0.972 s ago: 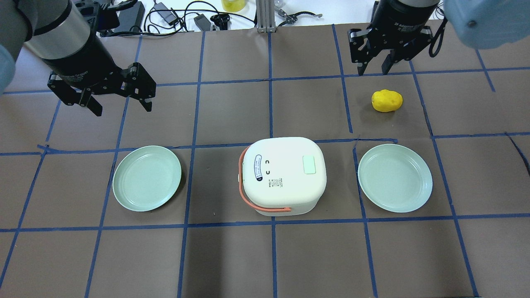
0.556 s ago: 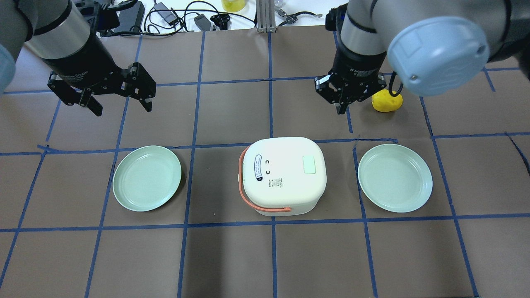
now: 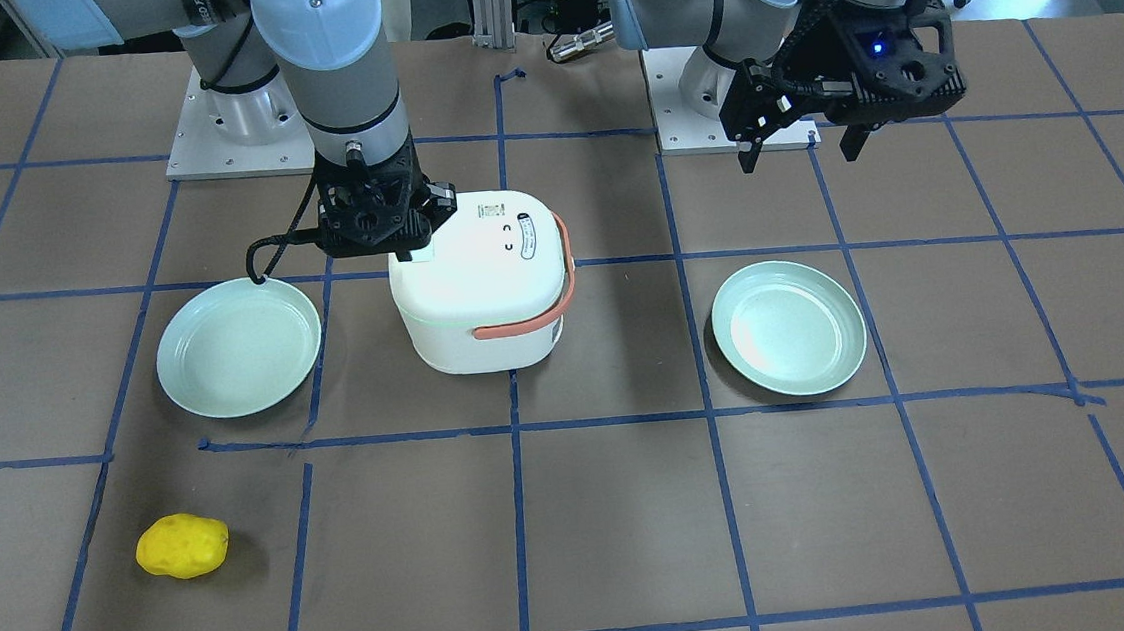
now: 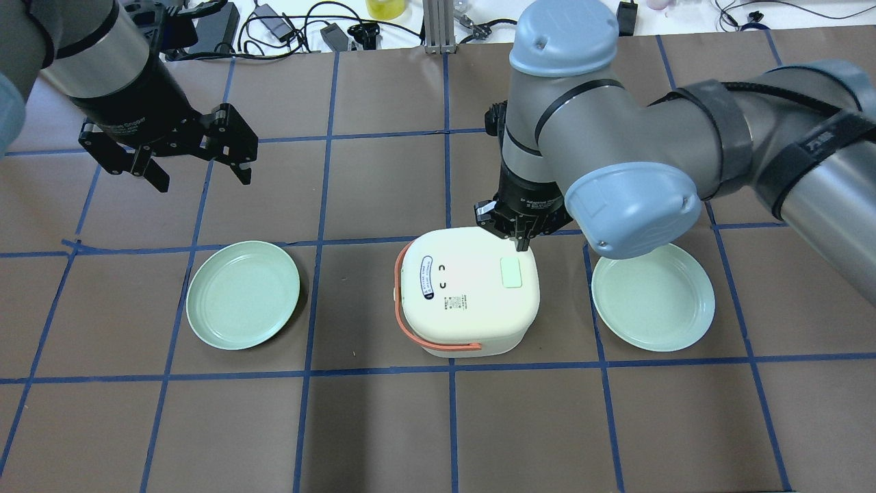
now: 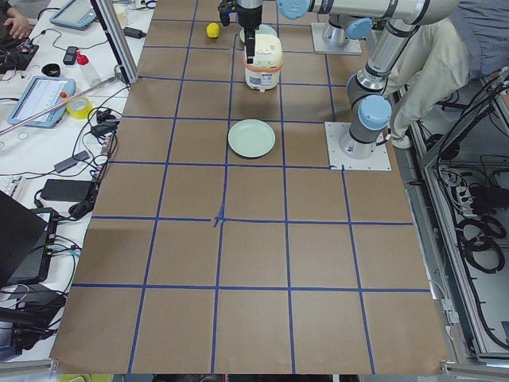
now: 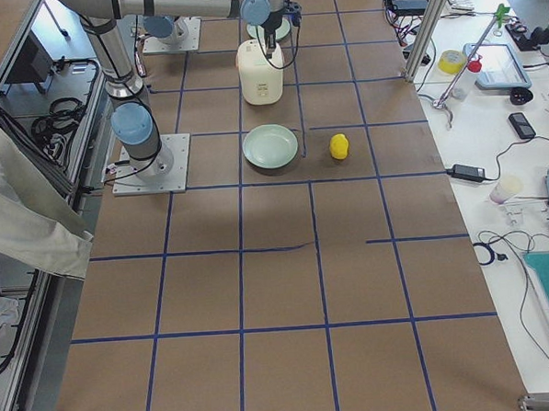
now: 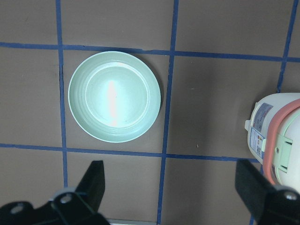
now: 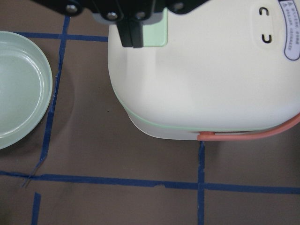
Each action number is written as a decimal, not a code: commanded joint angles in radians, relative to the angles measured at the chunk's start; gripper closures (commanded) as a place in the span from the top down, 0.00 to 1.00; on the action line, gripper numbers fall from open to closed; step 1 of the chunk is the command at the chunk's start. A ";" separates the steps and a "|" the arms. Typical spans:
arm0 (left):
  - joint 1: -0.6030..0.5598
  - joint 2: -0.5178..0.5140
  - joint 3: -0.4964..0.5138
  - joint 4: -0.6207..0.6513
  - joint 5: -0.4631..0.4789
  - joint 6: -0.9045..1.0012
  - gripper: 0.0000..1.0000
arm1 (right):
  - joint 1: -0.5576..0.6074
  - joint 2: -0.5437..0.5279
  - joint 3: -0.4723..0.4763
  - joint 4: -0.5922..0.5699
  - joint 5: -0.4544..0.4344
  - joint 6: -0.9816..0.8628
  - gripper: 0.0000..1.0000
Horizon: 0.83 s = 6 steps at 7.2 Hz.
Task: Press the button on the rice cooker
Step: 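Press the lid button down with the closed right gripper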
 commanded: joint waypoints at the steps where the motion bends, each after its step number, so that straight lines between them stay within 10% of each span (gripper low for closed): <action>1: 0.000 0.000 0.000 0.000 0.000 0.000 1.00 | 0.017 0.010 0.044 -0.008 0.000 -0.005 0.00; 4: 0.000 0.000 0.000 0.000 0.000 -0.002 1.00 | 0.017 0.012 0.026 -0.009 -0.003 -0.005 0.00; 5: 0.000 0.000 0.000 0.000 0.000 -0.002 1.00 | 0.017 0.002 0.015 -0.008 -0.018 -0.001 0.99; 6: 0.000 0.000 0.000 0.000 0.000 0.000 1.00 | 0.006 0.001 -0.023 -0.002 -0.020 -0.002 1.00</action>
